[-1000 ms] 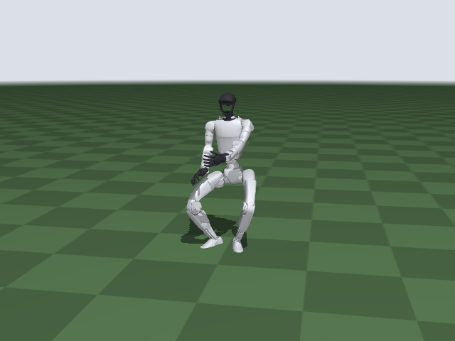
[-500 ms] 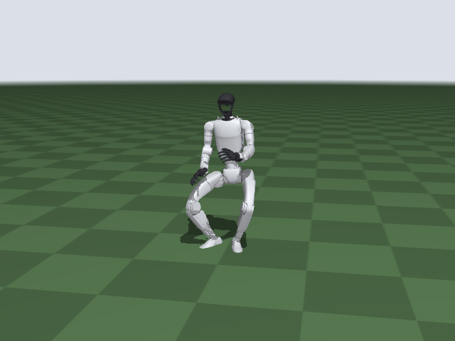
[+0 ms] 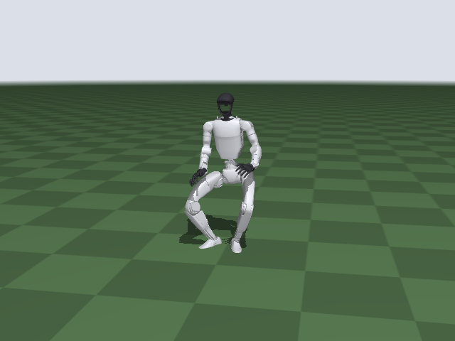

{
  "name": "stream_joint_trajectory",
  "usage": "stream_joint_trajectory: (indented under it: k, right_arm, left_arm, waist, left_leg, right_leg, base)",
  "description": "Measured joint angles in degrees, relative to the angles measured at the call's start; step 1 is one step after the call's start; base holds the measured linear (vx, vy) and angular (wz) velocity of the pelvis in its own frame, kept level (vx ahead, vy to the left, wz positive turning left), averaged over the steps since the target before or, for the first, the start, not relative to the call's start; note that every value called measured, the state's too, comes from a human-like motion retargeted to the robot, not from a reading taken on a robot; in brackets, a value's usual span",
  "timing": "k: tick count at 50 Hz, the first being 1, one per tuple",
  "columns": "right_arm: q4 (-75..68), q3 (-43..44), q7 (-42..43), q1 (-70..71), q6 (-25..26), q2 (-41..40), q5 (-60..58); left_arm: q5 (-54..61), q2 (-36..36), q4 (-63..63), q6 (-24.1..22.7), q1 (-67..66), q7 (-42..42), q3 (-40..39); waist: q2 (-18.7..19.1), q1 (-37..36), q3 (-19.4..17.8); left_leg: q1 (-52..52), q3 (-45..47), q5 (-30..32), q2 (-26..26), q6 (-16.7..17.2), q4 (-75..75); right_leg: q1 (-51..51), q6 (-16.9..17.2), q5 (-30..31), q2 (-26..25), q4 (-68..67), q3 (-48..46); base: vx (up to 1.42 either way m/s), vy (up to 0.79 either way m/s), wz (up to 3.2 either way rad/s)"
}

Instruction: Upper body actions

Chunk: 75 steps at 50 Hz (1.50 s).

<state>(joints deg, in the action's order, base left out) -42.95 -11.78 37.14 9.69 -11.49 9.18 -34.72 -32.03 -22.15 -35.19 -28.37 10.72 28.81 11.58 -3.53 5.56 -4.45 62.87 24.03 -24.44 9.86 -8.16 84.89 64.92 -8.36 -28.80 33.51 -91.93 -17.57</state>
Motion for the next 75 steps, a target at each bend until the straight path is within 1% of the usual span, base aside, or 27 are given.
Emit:
stream_joint_trajectory:
  k: [6,12,15,20,27,35,37,41,43,50,53,55,59,68,72,75]
  right_arm:
    - [0.1,0.3,0.2,0.0,0.0,0.5,0.4]
    - [-0.1,0.0,0.4,-0.4,0.0,0.7,0.8]
    - [-0.2,-0.4,0.4,-0.4,0.1,0.7,0.9]
    - [-0.1,-0.8,0.7,-0.6,0.1,1.0,1.1]
    - [0.4,-0.6,0.6,-0.7,-0.2,0.8,1.1]
    - [1.0,-0.3,0.4,-0.7,-0.3,0.0,0.5]
    - [1.2,-0.2,0.5,-0.9,-0.4,0.0,0.5]
    - [1.6,-0.3,0.7,-1.6,-0.7,0.4,0.9]
    - [1.9,-0.5,0.8,-1.9,-0.8,0.7,1.2]
    - [2.3,-1.1,0.5,-1.7,-1.0,1.0,1.6]
    - [2.4,-1.1,0.5,-1.5,-0.9,0.7,1.2]
    - [2.5,-1.0,0.6,-1.5,-0.8,0.5,1.0]
    - [2.5,-1.1,0.6,-1.5,-0.9,0.5,1.1]
    - [2.5,-0.9,-0.1,-0.8,-1.1,1.2,0.6]
    - [4.8,1.5,1.3,1.8,-0.9,2.4,-1.2]
    - [8.4,4.7,2.3,5.1,-0.6,3.9,0.3]
  left_arm:
    - [-4.4,1.1,-1.8,1.9,-1.1,4.4,2.2]
    - [-9.9,1.4,-3.1,2.4,-1.0,6.4,3.7]
    - [-11.7,1.5,-4.7,4.0,-0.4,7.6,4.3]
    - [-11.5,1.8,-5.9,4.7,0.9,7.2,5.1]
    - [-11.5,2.1,-7.8,7.7,3.7,5.7,6.5]
    - [-11.9,6.0,-8.8,12.4,2.5,3.0,3.2]
    - [-11.6,7.8,-8.8,12.8,1.4,2.6,1.7]
    - [-9.1,9.9,-9.0,12.2,1.0,1.7,0.7]
    - [-9.2,9.7,-8.9,14.0,1.6,1.4,1.5]
    - [-14.5,9.8,-7.5,25.2,2.7,0.6,2.9]
    - [-16.4,10.3,-6.8,27.5,2.2,1.9,2.3]
    - [-16.5,10.8,-6.6,27.5,1.7,2.8,1.9]
    - [-14.3,11.4,-6.9,25.6,1.2,4.0,1.2]
    - [-12.7,11.5,-7.9,23.7,1.3,4.1,0.6]
    - [-12.8,12.3,-8.7,23.2,1.4,4.0,0.4]
    - [-12.9,12.7,-9.2,23.1,1.5,4.2,0.4]
  waist:
    - [-0.1,-0.6,-0.4]
    - [-0.3,-1.0,0.0]
    - [-0.5,-0.9,0.2]
    - [-0.4,-0.9,0.3]
    - [-0.5,-0.7,0.1]
    - [-0.7,-0.1,-0.1]
    - [-0.8,-0.2,0.0]
    - [-0.8,-0.3,0.0]
    - [-0.8,-0.4,-0.1]
    - [-0.8,0.2,-0.4]
    - [-0.7,0.4,-0.5]
    - [-0.7,0.5,-0.6]
    - [-0.9,0.6,-0.6]
    - [-1.2,0.4,-0.5]
    - [-1.1,0.1,-0.4]
    - [-1.0,-0.2,-0.1]
  left_leg:
    - [0.0,0.0,0.0,-0.1,0.0,-0.1]
    - [0.0,0.0,0.0,-0.2,0.0,-0.1]
    - [0.1,0.0,0.0,-0.2,0.1,-0.1]
    - [0.2,-0.1,0.1,0.0,0.0,0.0]
    - [0.4,-0.1,0.0,0.0,0.0,0.0]
    - [0.7,-0.2,-0.1,0.3,0.1,0.3]
    - [0.7,-0.3,-0.1,0.4,0.0,0.4]
    - [0.8,-0.3,0.0,0.2,0.0,0.3]
    - [0.8,-0.3,0.1,0.0,-0.1,0.2]
    - [0.8,-0.2,-0.1,0.0,0.0,0.2]
    - [0.9,-0.3,-0.1,0.2,0.0,0.3]
    - [0.9,-0.4,-0.1,0.3,0.0,0.3]
    - [0.9,-0.5,0.0,0.4,0.1,0.2]
    - [0.6,-0.5,-0.1,0.2,0.3,0.0]
    - [0.6,-0.5,-0.1,0.1,0.2,-0.1]
    - [0.5,-0.6,-0.1,0.0,0.2,-0.1]
  right_leg:
    - [0.0,0.0,0.1,0.1,0.0,0.0]
    - [0.1,0.0,0.1,0.1,0.0,0.0]
    - [0.2,0.0,0.1,0.0,0.0,0.1]
    - [0.4,0.0,0.2,-0.1,0.1,0.0]
    - [0.4,0.0,0.2,-0.2,0.1,0.0]
    - [0.5,0.1,0.2,-0.4,0.1,0.0]
    - [0.6,0.1,0.1,-0.5,0.1,0.0]
    - [0.6,0.1,0.1,-0.4,0.1,0.1]
    - [0.6,0.2,0.0,-0.3,0.1,0.1]
    - [0.6,0.3,0.0,-0.3,0.1,0.1]
    - [0.6,0.2,0.0,-0.4,0.1,0.0]
    - [0.6,0.2,0.0,-0.6,0.1,0.0]
    - [0.7,0.1,0.0,-0.6,0.2,-0.1]
    - [0.7,-0.4,0.0,-0.4,0.1,-0.6]
    - [0.6,-0.4,0.0,-0.3,0.1,-0.8]
    - [0.4,-0.4,0.0,-0.1,0.0,-0.9]
  base:
    - [0.0,0.0,0.0]
    - [0.0,0.0,0.0]
    - [0.0,0.0,0.0]
    - [0.0,0.0,0.0]
    - [0.0,0.0,0.0]
    - [0.0,0.0,0.0]
    - [0.06,0.0,-0.04]
    - [0.01,0.0,0.0]
    - [0.0,0.0,0.0]
    - [0.0,0.0,0.0]
    - [0.0,0.0,0.0]
    - [0.0,0.0,0.0]
    - [0.0,0.0,0.0]
    - [0.0,0.0,0.0]
    - [0.0,0.0,0.0]
    - [0.0,0.0,0.0]
